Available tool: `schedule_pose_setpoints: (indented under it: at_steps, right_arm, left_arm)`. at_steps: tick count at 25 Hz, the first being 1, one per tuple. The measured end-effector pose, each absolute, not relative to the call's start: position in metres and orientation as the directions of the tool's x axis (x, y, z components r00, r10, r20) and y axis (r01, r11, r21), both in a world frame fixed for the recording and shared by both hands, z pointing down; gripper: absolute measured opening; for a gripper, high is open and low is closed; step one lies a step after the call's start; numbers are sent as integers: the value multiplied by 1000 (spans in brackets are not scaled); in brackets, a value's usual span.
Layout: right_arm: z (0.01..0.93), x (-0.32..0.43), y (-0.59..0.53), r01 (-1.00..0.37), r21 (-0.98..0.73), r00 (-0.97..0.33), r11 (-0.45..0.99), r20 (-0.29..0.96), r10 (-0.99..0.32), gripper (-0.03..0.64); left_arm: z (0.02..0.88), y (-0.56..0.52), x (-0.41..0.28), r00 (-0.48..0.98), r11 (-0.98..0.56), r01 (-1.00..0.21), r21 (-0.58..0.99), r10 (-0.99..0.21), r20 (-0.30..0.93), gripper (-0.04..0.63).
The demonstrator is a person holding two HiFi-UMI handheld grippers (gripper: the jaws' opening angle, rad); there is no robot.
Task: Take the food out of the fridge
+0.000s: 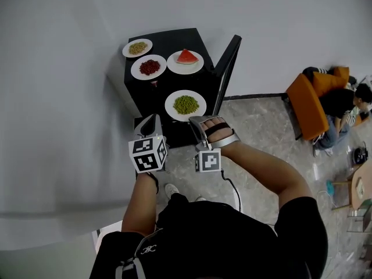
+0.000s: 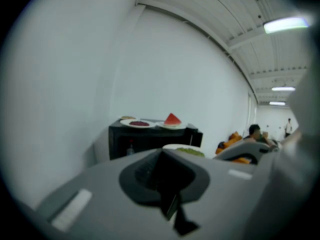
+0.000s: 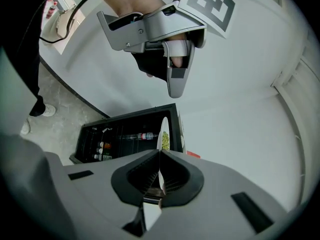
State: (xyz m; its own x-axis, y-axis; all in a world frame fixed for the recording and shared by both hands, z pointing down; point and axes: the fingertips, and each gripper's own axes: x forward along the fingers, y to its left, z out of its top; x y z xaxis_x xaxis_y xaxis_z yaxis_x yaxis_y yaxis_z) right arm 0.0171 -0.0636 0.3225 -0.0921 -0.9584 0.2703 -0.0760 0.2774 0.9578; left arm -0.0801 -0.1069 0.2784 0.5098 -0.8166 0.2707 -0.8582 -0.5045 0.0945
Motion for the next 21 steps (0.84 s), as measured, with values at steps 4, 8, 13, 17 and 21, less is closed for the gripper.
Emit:
schedule_pose_setpoints:
  at_steps: [4,8,13,17,21]
  right_arm:
    - [314,15,-63,-78,964,-87,256,249,-965,5]
    - [308,8,-64,-71,967,-87,246,240,-967,5]
    - [305,4,-62,-42,972,-86,231,227,-970,5]
    - [303,-1,-61,-40,972,-83,230,226,-971,5]
    - [303,-8,-61,-45,973,-82,224,220,-972,5]
  left_arm:
    - [272,-102,-79,520,-518,-851,80,-813,263,0]
    - [270,-100,-86,518,-516,-852,81,-814,263,0]
    - [267,-94,-93,516,-515,-854,80,-816,260,0]
    - [266,-92,-99,518,-516,-853,83,-814,262,0]
    - [271,-91,-105,531,-524,-846,103,-805,266,0]
